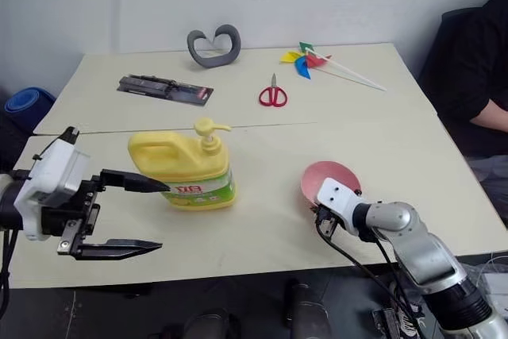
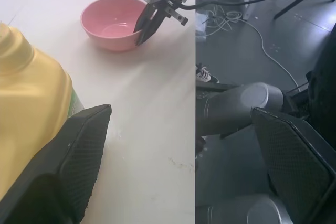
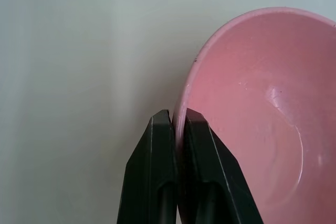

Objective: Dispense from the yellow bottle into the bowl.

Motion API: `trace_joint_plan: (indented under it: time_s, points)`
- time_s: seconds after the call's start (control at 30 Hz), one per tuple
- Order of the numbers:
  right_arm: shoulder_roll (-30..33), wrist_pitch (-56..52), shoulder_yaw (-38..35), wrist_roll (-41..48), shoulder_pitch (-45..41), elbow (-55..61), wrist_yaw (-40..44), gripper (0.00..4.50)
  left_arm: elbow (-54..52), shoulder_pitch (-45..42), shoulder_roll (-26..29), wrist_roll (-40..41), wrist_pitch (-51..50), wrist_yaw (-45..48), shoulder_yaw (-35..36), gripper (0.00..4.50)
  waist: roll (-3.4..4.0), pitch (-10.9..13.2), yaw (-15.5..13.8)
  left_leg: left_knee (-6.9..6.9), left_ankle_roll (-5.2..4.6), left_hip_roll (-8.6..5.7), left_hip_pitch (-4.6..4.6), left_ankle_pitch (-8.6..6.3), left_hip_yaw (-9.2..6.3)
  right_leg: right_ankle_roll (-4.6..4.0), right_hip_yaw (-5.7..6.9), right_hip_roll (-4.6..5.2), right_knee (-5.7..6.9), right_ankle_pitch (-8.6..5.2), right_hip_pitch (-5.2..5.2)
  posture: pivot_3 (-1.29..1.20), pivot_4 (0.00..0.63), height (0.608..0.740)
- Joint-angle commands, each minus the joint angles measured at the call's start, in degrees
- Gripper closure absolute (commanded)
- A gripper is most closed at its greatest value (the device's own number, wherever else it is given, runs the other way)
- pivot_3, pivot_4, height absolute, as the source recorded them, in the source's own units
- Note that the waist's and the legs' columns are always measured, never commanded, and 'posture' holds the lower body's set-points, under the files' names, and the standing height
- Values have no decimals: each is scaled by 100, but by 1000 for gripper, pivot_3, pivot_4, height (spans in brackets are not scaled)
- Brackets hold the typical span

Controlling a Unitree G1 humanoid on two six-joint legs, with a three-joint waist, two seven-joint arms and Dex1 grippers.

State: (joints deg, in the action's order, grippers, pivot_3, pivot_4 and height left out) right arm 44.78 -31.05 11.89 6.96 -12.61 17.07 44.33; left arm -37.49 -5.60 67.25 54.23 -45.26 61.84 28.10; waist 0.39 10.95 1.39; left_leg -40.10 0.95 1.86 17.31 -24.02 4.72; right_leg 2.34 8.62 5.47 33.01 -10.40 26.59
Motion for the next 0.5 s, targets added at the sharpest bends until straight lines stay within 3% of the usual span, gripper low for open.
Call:
trace_joint_plan:
  time_s: [0.03, 0.2, 0.37, 0.5]
  points:
    - [49, 189, -97, -46, -227, -58, 161, 4487, 61, -107, -59, 177, -47, -148, 180, 0, 0, 0, 1, 0, 0, 0, 0, 0, 0, 0, 0, 0, 0, 0, 0, 0, 150, 740]
    - [70, 478, 56, -32, -1638, -582, 921, 4487, 774, -715, 37, 350, -137, -288, 311, 0, -3, 7, 35, -1, -1, 0, -9, 1, 15, 0, -14, -5, 8, 1, 3, 0, 150, 740]
    - [-342, 755, 433, -48, -3189, -1613, 1682, 4487, 1623, -2030, 10, 793, -355, -625, 63, 0, -4, 7, 15, 6, 2, 1, -16, 1, 13, -7, -11, -7, 19, -5, 4, 0, 150, 740]
    - [-861, 1056, 782, -162, -4326, -2584, 2255, 4500, 2190, -3279, -219, 891, -496, -770, -615, 846, -13, 12, 19, -3, 1, -2, -11, 1, 14, 0, -9, -3, 21, -2, 5, 0, 150, 740]
